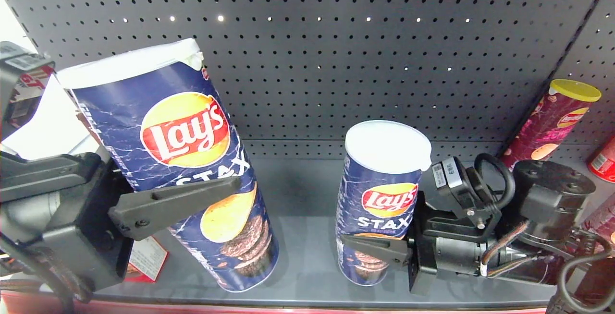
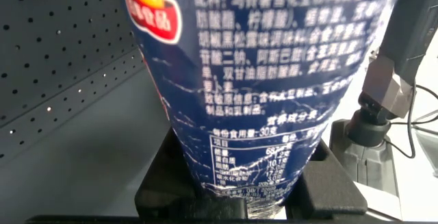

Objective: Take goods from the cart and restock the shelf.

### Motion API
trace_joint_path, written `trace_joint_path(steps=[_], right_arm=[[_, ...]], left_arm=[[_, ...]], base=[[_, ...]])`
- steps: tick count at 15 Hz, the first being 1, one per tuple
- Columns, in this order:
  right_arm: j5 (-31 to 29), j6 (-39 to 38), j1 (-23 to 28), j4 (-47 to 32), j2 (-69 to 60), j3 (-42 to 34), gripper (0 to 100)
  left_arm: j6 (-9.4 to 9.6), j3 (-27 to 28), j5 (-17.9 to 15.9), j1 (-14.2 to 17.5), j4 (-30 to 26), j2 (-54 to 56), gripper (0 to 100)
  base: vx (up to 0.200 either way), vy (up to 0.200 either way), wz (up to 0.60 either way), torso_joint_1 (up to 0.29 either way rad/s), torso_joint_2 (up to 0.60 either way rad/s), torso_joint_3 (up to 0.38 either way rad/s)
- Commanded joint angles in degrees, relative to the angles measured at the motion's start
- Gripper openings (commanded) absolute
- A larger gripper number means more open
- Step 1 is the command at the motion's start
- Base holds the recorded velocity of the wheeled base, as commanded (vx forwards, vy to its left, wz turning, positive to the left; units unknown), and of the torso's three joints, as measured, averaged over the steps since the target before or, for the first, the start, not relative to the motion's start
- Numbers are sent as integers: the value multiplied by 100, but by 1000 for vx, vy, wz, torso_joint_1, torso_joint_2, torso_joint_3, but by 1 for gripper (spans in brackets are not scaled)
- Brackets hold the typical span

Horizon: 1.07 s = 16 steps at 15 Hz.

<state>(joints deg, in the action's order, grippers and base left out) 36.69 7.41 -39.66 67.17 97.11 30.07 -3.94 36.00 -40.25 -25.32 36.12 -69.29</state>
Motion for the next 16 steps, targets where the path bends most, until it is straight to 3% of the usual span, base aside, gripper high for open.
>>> trace_joint_path(steps=[1, 13, 14, 16], right_arm=[[4, 6, -7, 130, 150, -98, 0], [-180, 41, -25, 569, 880, -89, 0], [-206, 41, -42, 587, 897, -89, 100], [-347, 41, -60, 595, 853, -116, 100]], left_arm=[[-2, 4, 0, 1, 0, 3, 0], [-2, -5, 0, 1, 0, 12, 0], [-2, -5, 0, 1, 0, 21, 0], [-2, -14, 0, 1, 0, 56, 0]], base=[[0, 0, 0, 0, 0, 0], [0, 0, 0, 0, 0, 0], [0, 0, 0, 0, 0, 0], [0, 0, 0, 0, 0, 0]])
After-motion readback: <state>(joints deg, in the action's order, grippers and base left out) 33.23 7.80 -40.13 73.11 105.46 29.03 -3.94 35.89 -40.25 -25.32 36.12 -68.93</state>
